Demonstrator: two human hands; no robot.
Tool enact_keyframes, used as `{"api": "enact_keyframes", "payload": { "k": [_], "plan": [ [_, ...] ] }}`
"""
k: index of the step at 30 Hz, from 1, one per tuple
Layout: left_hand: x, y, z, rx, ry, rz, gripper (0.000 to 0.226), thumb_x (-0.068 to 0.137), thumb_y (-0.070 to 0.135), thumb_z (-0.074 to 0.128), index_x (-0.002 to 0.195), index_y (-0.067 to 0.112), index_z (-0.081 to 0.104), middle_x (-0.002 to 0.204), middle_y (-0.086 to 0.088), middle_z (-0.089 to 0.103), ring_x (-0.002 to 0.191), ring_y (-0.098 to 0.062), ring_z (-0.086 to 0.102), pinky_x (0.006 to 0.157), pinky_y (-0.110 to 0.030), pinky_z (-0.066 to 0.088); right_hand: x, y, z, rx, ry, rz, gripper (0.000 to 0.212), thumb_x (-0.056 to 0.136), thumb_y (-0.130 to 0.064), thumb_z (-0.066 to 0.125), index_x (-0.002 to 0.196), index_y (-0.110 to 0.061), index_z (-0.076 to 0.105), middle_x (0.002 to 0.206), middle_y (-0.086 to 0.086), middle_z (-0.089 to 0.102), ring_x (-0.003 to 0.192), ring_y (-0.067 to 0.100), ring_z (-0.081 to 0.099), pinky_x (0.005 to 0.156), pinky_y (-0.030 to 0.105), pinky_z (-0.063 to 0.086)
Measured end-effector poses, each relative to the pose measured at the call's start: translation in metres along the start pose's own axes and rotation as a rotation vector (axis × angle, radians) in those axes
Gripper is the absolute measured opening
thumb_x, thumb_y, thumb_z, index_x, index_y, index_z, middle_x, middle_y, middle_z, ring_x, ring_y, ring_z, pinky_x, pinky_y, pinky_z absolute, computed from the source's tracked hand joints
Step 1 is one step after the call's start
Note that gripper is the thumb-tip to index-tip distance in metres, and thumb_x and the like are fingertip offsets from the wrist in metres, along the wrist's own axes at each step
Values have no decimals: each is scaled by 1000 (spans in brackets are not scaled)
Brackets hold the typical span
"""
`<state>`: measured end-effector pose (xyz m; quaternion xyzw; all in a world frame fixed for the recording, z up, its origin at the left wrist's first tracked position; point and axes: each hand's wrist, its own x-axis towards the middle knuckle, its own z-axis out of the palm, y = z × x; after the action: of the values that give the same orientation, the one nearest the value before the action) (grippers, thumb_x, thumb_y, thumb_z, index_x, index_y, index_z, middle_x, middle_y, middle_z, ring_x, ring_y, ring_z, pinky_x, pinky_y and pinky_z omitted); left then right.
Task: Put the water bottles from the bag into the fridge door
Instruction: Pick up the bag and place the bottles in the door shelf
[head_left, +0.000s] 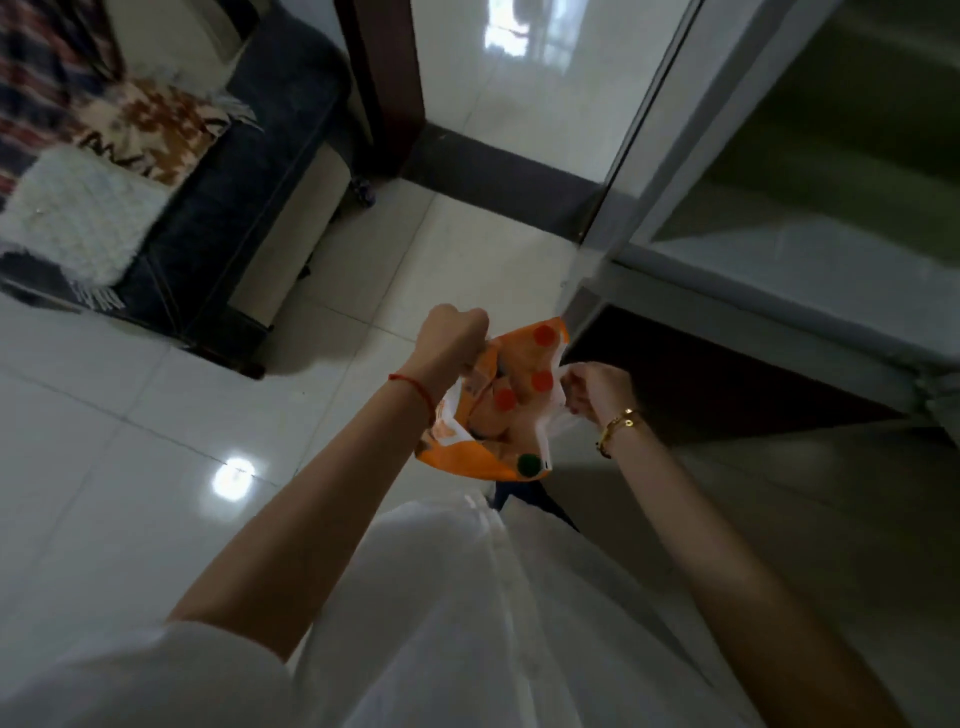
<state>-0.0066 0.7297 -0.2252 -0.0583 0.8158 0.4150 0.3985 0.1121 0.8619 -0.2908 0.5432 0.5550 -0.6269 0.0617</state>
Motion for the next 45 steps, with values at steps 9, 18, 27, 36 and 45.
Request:
{"api": "enact_keyframes", "payload": {
  "k": [9, 18, 27, 36, 45],
  "plan": [
    [-84, 13, 56, -112, -246, 4, 30, 89, -3, 35, 61, 9, 35, 58, -3, 27, 36, -12, 24, 35, -9, 19, -81, 48, -87, 154, 222, -26, 28, 92, -2, 51, 65, -8, 57, 54, 4, 48, 47, 12, 45, 38, 13, 40],
    [-154, 28, 140, -39, -635, 40, 42, 90, -4, 34, 53, 15, 28, 41, 3, 23, 24, -5, 19, 32, -8, 16, -128, 113, -180, 198, 550, 15, 28, 86, -17, 55, 59, -11, 60, 52, 6, 52, 48, 18, 49, 55, 28, 43],
    [-216, 49, 234, 66, -819, 17, 40, 94, 2, 35, 57, 17, 30, 32, 9, 27, 22, -3, 21, 28, -10, 16, -155, 182, -268, 273, 678, 26, 29, 87, -28, 53, 74, -4, 63, 60, 15, 54, 63, 25, 50, 66, 34, 43],
    [-269, 67, 314, 35, -937, 25, 38, 97, 3, 32, 62, 19, 29, 34, 10, 24, 21, -1, 19, 25, -11, 14, -159, 233, -363, 132, 784, 165, 47, 88, -27, 60, 123, 3, 55, 117, 21, 62, 110, 34, 60, 89, 36, 50],
    [-301, 72, 363, 6, -924, 91, 39, 96, 2, 36, 59, 16, 34, 39, 8, 25, 25, -1, 19, 27, -13, 15, -151, 241, -388, -367, 832, -37, 29, 90, -33, 55, 72, -11, 63, 81, 6, 61, 77, 21, 57, 70, 32, 50]
  ]
}}
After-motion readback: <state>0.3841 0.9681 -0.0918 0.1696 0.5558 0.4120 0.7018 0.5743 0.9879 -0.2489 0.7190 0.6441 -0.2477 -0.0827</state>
